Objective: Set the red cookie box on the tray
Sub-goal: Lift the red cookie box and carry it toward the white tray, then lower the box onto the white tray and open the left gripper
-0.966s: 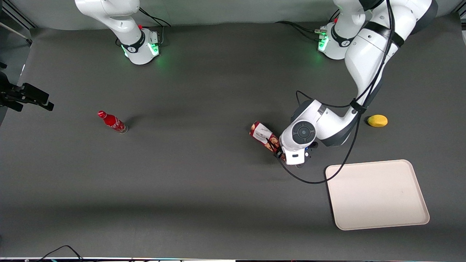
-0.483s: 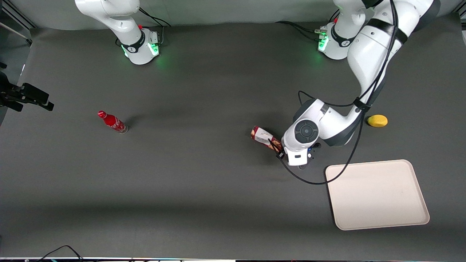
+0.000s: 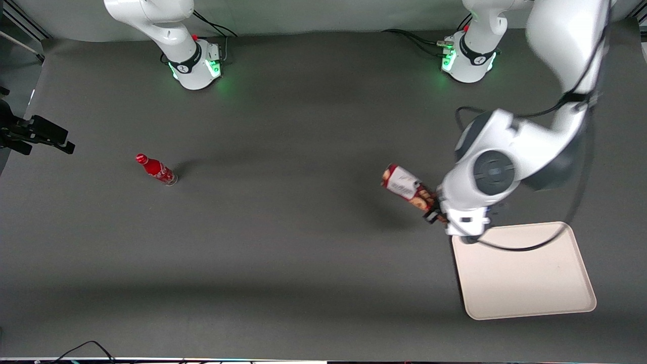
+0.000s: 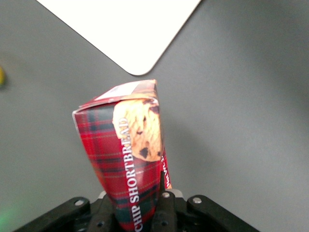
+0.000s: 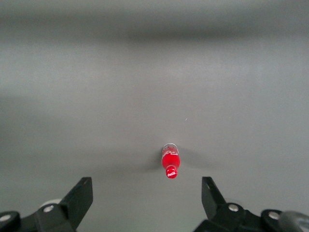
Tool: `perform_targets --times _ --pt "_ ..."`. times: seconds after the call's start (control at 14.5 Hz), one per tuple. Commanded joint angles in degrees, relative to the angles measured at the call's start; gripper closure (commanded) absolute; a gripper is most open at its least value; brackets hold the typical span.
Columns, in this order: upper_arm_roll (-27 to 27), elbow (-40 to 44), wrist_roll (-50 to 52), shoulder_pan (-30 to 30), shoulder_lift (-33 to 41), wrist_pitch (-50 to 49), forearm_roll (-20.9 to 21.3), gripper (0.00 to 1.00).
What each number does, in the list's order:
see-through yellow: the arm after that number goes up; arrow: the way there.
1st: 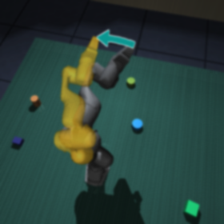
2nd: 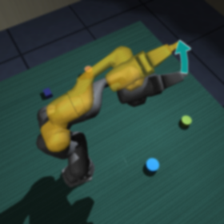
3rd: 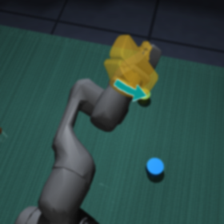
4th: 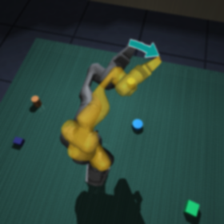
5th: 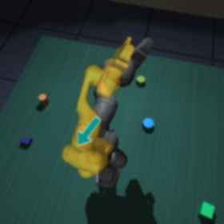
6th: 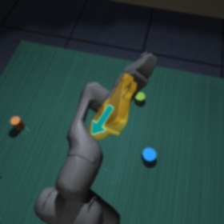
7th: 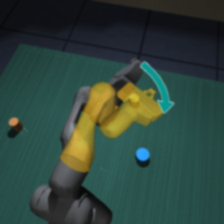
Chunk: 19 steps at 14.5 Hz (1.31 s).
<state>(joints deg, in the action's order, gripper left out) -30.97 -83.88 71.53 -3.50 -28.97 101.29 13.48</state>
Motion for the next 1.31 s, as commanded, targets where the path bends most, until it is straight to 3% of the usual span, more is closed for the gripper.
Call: perform_targets --times 0.0,0.34,0.48,0.62,0.83,1.24 --pt "0.5 13.0 -13.0 -1.9 1.5 -17.0 -4.5 1.0" --pt "8.5 29.3 -34.3 -3.4 1.5 -35.6 -6.5 1.0" --pt "17.8 31.8 -51.5 -3.8 1.5 -37.1 -6.4 1.0" --pt "26.7 31.9 -66.2 -3.7 1.0 -34.3 -6.4 1.0" --pt "33.6 31.1 -78.8 -3.8 -3.3 -25.8 -6.1 1.0" --pt "34.1 29.1 -83.6 -4.6 -17.1 -7.2 -6.4 1.0"
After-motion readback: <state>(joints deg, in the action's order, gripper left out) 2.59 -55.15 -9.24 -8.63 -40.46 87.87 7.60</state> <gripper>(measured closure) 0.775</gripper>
